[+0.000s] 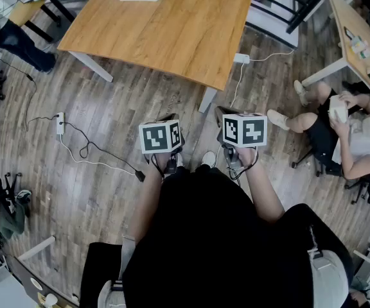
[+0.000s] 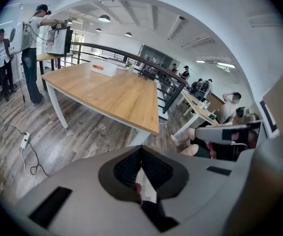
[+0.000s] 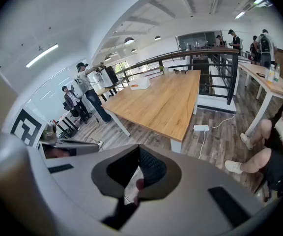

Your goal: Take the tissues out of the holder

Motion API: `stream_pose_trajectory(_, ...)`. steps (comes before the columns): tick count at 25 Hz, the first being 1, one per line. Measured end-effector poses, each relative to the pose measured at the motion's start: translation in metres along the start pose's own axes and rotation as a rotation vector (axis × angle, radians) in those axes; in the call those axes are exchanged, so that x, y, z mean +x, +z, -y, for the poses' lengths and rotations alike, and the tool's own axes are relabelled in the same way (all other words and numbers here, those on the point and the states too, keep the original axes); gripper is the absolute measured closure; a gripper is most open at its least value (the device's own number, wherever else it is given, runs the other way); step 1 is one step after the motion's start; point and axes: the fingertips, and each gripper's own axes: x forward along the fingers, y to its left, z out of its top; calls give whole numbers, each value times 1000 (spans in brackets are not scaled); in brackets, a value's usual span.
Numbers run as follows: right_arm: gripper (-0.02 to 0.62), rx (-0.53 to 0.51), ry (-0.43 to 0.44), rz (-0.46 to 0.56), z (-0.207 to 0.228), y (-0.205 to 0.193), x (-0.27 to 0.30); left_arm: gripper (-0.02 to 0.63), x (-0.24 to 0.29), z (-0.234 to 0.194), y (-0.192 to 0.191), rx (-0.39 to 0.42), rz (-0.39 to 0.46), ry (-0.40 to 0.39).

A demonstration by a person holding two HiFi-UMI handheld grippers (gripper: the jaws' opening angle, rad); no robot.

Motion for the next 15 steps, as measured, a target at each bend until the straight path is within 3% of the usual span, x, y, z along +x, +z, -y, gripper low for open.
stream_pose_trajectory(15, 583, -11, 27, 1, 5, -1, -3, 595, 1, 9, -1, -11, 7, 16)
